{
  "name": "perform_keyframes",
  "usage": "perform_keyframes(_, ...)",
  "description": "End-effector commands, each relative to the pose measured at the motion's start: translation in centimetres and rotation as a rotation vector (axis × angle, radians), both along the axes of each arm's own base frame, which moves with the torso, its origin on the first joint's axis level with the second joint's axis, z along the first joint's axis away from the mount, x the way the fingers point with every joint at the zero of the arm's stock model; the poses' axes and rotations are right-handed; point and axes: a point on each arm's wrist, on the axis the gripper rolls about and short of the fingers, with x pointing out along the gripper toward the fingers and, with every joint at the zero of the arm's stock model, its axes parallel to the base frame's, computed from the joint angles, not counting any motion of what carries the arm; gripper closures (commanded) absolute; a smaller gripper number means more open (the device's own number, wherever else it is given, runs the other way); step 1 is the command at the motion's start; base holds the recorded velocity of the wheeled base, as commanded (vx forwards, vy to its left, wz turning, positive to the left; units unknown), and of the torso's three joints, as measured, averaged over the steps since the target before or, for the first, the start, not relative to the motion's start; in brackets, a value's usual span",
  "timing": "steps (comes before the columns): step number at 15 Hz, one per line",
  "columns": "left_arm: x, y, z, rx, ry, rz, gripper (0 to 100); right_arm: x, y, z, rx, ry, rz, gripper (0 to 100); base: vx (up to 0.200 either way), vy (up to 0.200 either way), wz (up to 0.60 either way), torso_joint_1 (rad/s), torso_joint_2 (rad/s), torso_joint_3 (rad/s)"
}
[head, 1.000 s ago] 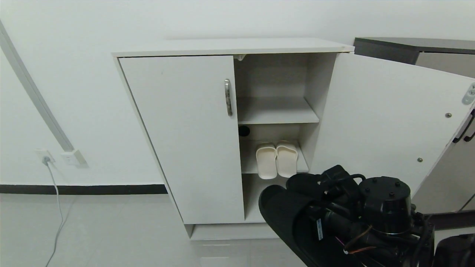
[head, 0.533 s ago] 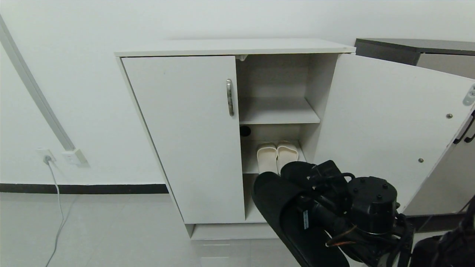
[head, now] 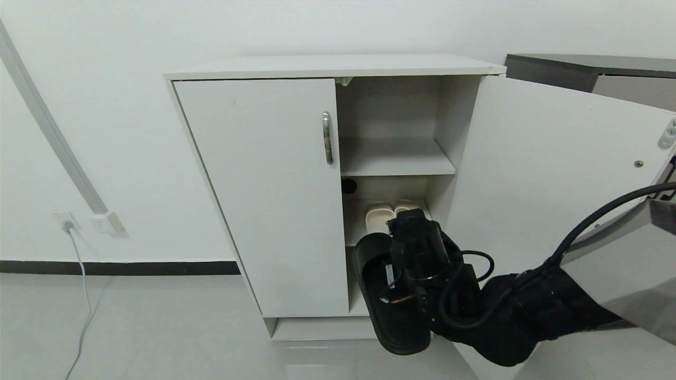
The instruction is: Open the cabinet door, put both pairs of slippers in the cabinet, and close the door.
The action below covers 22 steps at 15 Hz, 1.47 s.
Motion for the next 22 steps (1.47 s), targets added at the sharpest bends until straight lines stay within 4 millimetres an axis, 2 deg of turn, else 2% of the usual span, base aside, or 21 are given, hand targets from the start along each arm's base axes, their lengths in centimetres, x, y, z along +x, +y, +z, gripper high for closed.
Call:
perform_keyframes(1,0.0,0.0,0.0,-0.001,0.000,0.000,100,0.5,1.6,4.2,0.060,-0.067,-0.050,100,0.000,0.000,0.00,0.000,0.00,0.000)
perform_keyframes(3,0.0,0.0,0.0,-0.001,0.000,0.002,100,1.5,2.1,6.9,0.086,-0.135,-0.124,100,0.000,0.000,0.00,0.000,0.00,0.000)
perform_keyframes(6,0.0,0.0,0.0,-0.001,0.000,0.002,100,2.3,1.7,8.3,0.104,-0.153,-0.150,100,0.000,0.000,0.00,0.000,0.00,0.000)
perform_keyframes(10,0.0,0.0,0.0,-0.001,0.000,0.000,100,2.6,1.6,8.9,0.098,-0.167,-0.152,100,0.000,0.000,0.00,0.000,0.00,0.000)
perform_keyframes(22,0.0,0.0,0.0,0.001,0.000,0.000,100,2.7,1.2,8.9,0.088,-0.169,-0.157,100,0.200,0.000,0.00,-0.002,0.00,0.002)
